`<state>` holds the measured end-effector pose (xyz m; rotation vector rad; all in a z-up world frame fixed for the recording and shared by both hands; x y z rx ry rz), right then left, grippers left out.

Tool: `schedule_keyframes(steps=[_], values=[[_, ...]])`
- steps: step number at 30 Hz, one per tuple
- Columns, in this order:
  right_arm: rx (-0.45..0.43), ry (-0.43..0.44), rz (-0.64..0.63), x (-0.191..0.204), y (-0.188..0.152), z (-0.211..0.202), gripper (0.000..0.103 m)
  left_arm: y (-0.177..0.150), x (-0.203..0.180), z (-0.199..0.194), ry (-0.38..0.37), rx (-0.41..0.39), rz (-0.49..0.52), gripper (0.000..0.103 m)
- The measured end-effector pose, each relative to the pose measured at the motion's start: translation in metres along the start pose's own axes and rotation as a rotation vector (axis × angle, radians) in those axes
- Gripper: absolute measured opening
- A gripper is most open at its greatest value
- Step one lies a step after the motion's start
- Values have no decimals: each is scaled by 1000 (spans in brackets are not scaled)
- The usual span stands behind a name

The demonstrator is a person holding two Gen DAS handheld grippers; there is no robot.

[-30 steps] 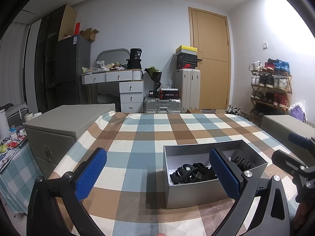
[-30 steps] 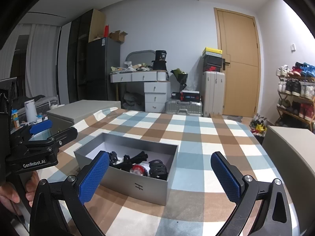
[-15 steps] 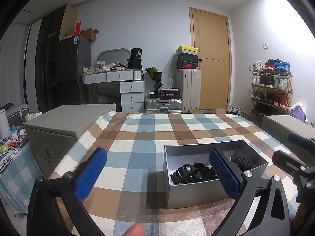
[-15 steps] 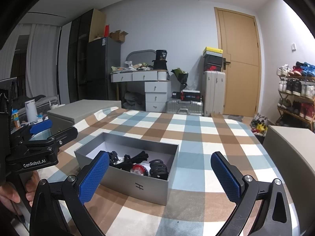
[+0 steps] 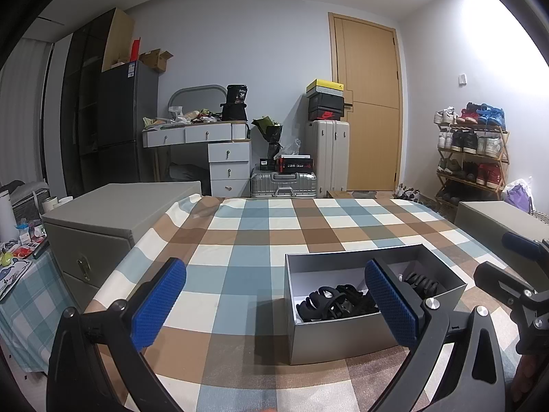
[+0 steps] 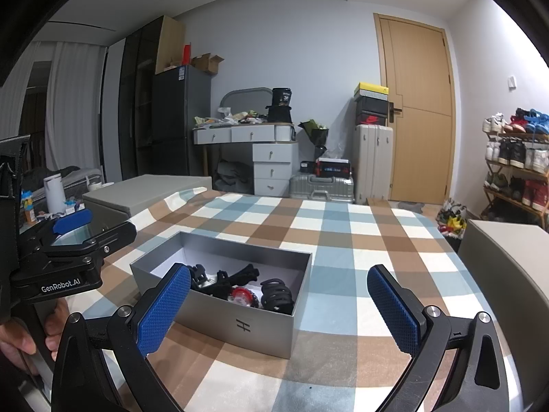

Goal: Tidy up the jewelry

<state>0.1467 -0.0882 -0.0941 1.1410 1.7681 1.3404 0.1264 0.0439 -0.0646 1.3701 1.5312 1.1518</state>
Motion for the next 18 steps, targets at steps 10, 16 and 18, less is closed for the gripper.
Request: schedule_keyframes(steps=[10,16,18], values=[[6,10,-4,2,2,4,103,-1,-3,1,-8,0,4,102],[9,10,-3,2,1,4,103,-1,-4,1,-10,1,5,102],[10,10,-3,2,1,5,103,-1,-5,1,-10,1,5,102]])
Point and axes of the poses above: each gripper's, at about its wrist camera, not at the fingertips, and z roughly the way its jaws point, x to its left, y to its top, the point moved 6 cm from there along z, roughly the way its jaws point, and after that the axes turned 4 degrees about y, right-handed, at the moved point
